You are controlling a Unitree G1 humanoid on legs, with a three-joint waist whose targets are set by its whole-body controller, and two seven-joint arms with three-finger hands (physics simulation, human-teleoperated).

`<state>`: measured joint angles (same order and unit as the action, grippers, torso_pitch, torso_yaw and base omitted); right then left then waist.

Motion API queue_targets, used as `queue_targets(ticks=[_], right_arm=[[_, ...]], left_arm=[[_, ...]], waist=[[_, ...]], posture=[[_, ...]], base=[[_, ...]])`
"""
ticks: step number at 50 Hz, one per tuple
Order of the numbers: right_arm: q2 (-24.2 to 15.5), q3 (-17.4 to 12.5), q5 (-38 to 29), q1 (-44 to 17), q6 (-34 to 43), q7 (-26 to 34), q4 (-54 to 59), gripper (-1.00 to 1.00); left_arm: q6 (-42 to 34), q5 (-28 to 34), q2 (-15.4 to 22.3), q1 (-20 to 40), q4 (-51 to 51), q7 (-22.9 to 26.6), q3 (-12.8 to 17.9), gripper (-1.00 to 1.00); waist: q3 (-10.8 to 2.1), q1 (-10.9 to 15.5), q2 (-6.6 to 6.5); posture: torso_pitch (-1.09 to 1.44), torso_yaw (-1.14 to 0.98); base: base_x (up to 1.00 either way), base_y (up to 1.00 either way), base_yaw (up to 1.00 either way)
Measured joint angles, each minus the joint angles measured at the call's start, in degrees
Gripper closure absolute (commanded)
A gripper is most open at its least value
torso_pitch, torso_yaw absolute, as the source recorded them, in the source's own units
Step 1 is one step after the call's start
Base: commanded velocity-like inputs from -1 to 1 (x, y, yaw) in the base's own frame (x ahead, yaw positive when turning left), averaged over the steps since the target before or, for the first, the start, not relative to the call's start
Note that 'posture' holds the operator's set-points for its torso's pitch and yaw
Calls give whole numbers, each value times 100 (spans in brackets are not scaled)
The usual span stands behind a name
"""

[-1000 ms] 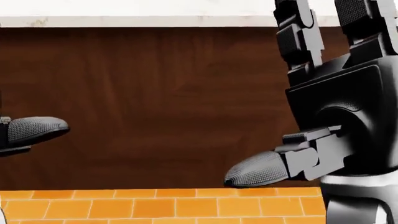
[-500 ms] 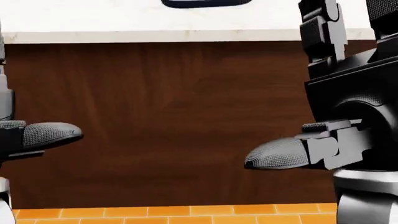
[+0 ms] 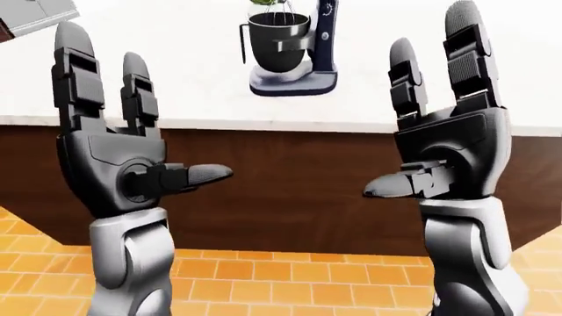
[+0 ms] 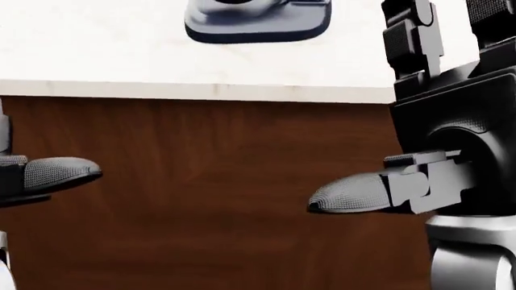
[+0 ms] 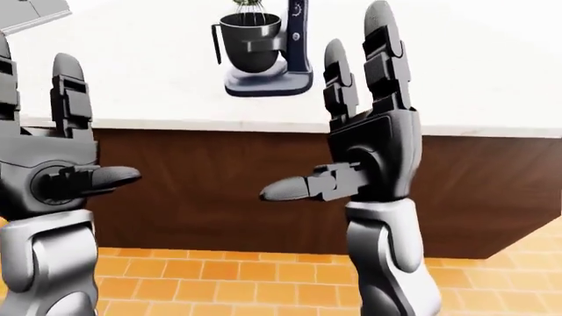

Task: Open the stand mixer head.

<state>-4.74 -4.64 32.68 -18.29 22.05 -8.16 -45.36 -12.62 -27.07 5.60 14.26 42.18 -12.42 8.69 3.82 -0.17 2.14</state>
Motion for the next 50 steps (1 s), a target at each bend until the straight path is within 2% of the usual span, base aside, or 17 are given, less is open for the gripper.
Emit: queue_targets(ticks=[3,5,9,12,18,20,22,24,27,30,32,36,38,41,43,47,50], right_arm=[[6,-24,51,-81,-68,27,-133,-100],[2,-60,105,0,-86,14,-102,-100],[17,18,14,-55,-125,35,-131,-100],[48,89,30,-5,-50,63,-32,-100],[34,-11,134,-29,-21,-11,-62,-100],[35,22,198,17,-18,-19,-62,-100],[-7,56,191,-25,-43,-2,-194,-100],[3,42,155,-117,-130,37,-260,-100],[5,-31,108,11,-161,40,-149,-100],[27,-44,120,16,-57,-14,16,-100],[21,-28,182,56,-6,-31,52,-100],[0,4,139,-66,-120,15,-209,-100],[7,-8,128,-69,-181,39,-236,-100],[56,83,115,41,-99,55,-46,-100],[62,119,115,42,-3,51,40,-100],[50,53,112,24,-3,44,-37,-100],[49,36,118,-13,-85,54,-148,-100]], left_arm=[[94,12,3,98,132,2,10,-100],[98,5,-16,47,108,27,-62,-100],[143,9,11,106,133,48,-11,-100],[123,29,-5,-9,1,6,45,-100],[92,35,-1,16,30,7,1,-100],[78,36,-9,-37,-8,-2,19,-100],[97,41,-1,-19,76,-16,54,-100],[156,41,28,129,167,4,41,-100],[170,29,-40,58,103,69,-111,-100],[65,23,-38,-20,-58,53,-74,-100],[14,30,-45,-66,-132,22,-43,-100],[132,38,-6,89,136,35,-3,-100],[197,35,-11,106,180,69,-48,-100],[180,40,-18,-23,29,59,4,-100],[114,48,-15,-48,-93,6,56,-100],[96,28,-7,24,-17,-15,25,-100],[170,28,20,77,98,15,12,-100]], waist=[[-95,7,-58],[86,-117,-310],[-249,-86,-445],[-28,-33,-537],[-12,19,-249],[139,98,-169],[-112,114,-184],[-282,52,-10],[-74,80,127],[10,93,78],[204,16,-122],[-137,-38,-140],[-191,-22,-341],[-91,16,-309],[-22,62,-416],[-20,42,-305],[-62,68,-25]], posture=[[0,0],[0,0],[0,0],[0,0],[0,0],[0,0],[0,0],[0,0],[0,0],[0,0],[0,0],[0,0],[0,0],[0,0],[0,0],[0,0],[0,0]], base=[[37,-5,0],[66,-8,0],[0,0,0],[0,0,0],[20,-4,0],[100,-24,0],[5,0,0],[0,0,0],[0,0,0],[34,-3,0],[77,-4,0],[0,0,0],[0,0,0],[0,0,0],[0,0,0],[0,0,0],[0,0,0]])
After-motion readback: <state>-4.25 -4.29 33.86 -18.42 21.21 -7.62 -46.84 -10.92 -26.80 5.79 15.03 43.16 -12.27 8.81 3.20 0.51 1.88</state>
